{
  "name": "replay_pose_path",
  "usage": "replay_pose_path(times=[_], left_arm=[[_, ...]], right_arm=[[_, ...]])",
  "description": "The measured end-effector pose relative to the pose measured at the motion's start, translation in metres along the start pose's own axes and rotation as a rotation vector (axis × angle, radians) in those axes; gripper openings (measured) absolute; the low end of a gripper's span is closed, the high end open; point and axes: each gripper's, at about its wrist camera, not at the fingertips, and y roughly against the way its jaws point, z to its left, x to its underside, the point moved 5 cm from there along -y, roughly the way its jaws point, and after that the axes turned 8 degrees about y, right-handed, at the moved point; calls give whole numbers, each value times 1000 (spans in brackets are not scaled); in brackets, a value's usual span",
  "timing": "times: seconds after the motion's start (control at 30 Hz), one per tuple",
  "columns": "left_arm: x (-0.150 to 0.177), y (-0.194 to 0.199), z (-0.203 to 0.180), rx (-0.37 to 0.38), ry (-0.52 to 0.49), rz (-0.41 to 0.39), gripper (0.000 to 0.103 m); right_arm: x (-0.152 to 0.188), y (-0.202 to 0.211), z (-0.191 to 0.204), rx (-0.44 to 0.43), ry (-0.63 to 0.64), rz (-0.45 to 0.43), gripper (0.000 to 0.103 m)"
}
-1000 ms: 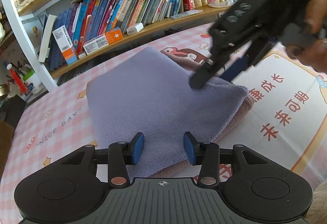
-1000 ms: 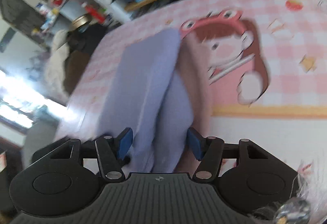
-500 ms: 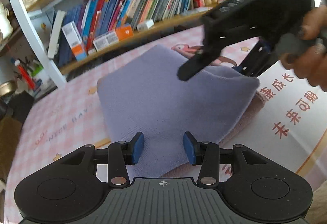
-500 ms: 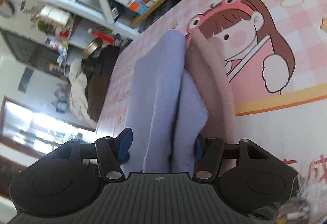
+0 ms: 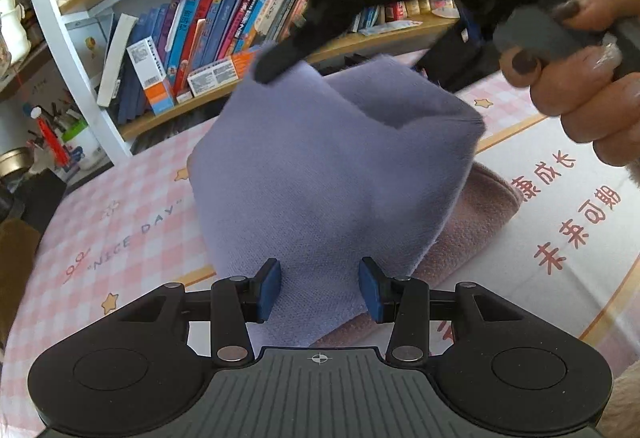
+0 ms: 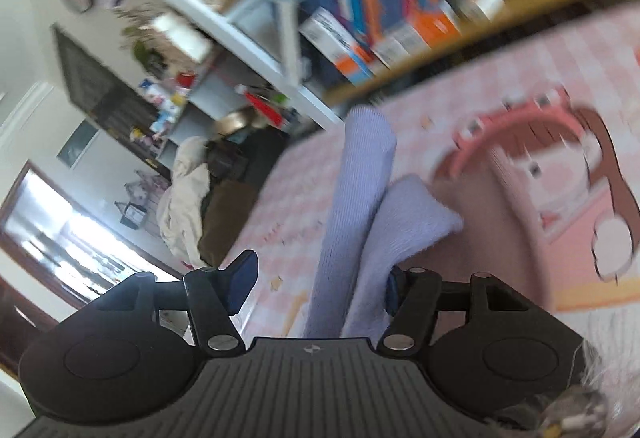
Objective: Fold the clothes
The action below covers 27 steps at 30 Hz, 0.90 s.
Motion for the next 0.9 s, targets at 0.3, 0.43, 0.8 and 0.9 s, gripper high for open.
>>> replay_pose_path(times=[0.3, 0.43, 0.8, 0.9], left_arm=[[5, 1, 4, 2, 6, -2, 43], [8, 2, 3, 3, -8, 1, 43], [6, 2, 5, 9, 1, 2, 43], [0, 8, 4, 7, -3, -18, 44]], right_arm=[[-20, -4, -5, 82, 33, -78, 59], [-44, 9, -14, 113, 42, -180, 57], [-28, 34, -47, 270, 33, -62, 58], [-7, 41, -45, 306, 70, 6, 58]])
